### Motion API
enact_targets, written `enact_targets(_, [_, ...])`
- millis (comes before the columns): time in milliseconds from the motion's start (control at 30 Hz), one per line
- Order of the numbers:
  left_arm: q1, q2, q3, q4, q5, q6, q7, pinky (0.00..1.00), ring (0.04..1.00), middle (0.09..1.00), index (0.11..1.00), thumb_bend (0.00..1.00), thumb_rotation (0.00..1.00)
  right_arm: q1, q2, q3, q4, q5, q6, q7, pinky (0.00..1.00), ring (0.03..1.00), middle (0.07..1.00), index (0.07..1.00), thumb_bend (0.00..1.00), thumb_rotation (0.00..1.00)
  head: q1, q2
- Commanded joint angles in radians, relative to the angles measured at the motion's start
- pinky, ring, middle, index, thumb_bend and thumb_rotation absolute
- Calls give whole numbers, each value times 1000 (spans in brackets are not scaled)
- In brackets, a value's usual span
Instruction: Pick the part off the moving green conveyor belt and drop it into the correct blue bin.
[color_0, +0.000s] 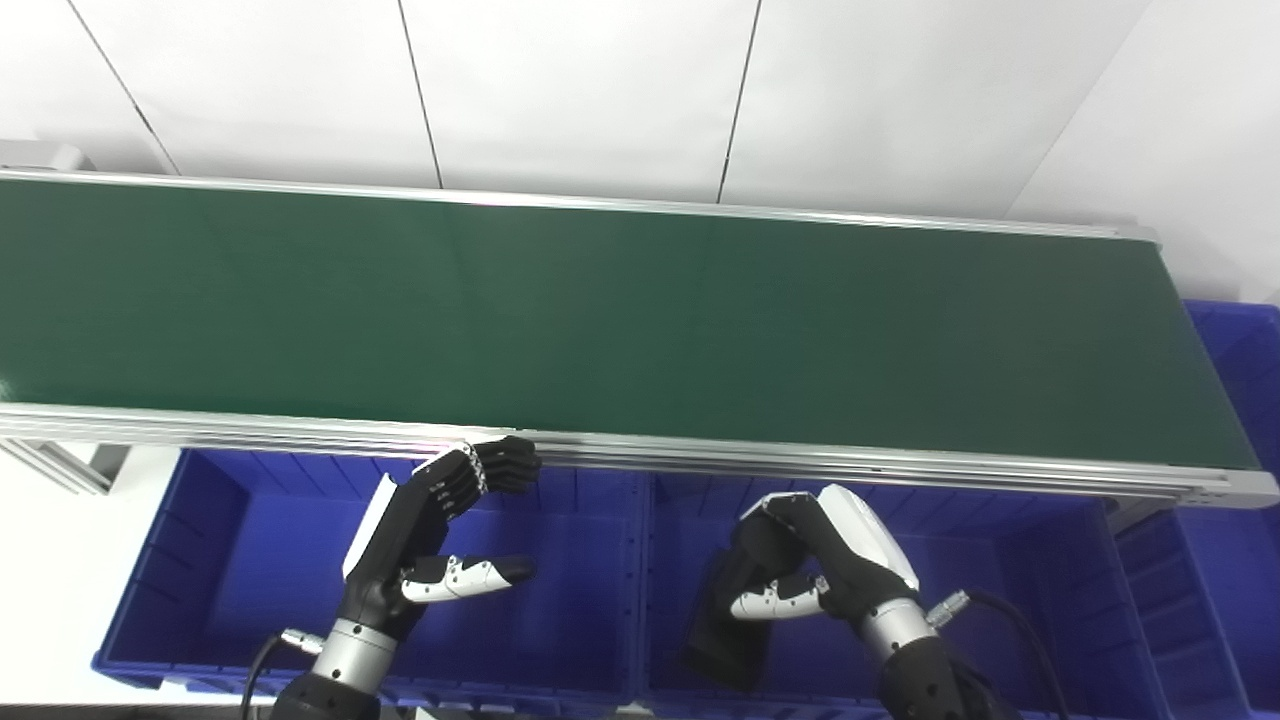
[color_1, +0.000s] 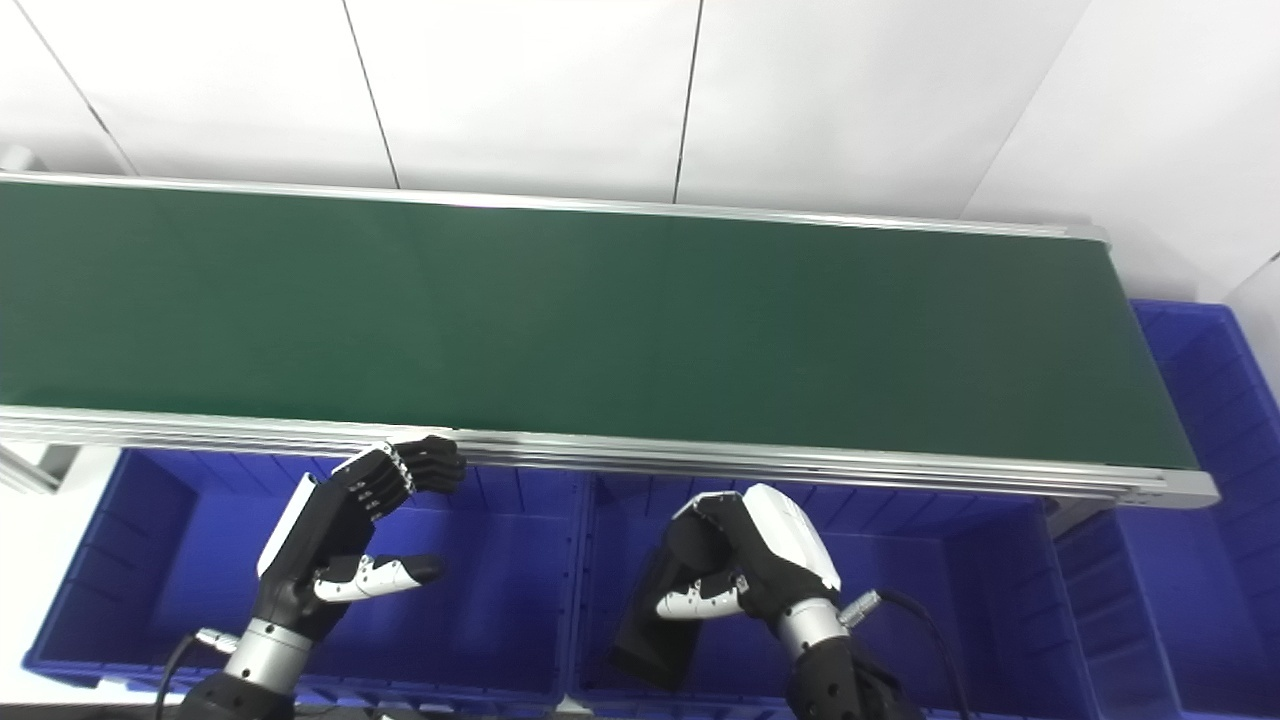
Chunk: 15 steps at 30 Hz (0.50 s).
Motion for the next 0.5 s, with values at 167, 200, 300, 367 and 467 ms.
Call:
enact_targets(167, [-18,11,-3,-29,7,-39,-4,652,682,697,706,822,354,28,26,-29,-31,61,-94,-90,765,945,986,975,721,398,-8,1])
enact_targets(200, [-19,13,-4,-30,11,-39,-4,655,686,702,711,817,357,33,25,-30,-36,67,-100,-94,782,964,994,986,736,418,-8,1])
enact_targets(300, [-24,23,-12,-42,26,-15,-2,666,692,709,726,818,346,66,24,-44,-72,122,-157,-121,761,955,1000,998,784,448,-10,4])
enact_targets(367, [-30,23,-14,-49,22,1,-2,666,691,712,732,817,323,91,25,-54,-91,151,-211,-149,745,931,1000,1000,808,454,-12,8])
enact_targets(467, [-44,19,-16,-48,25,16,5,657,689,713,736,830,317,126,29,-66,-105,181,-279,-185,776,925,992,1000,826,489,-16,11])
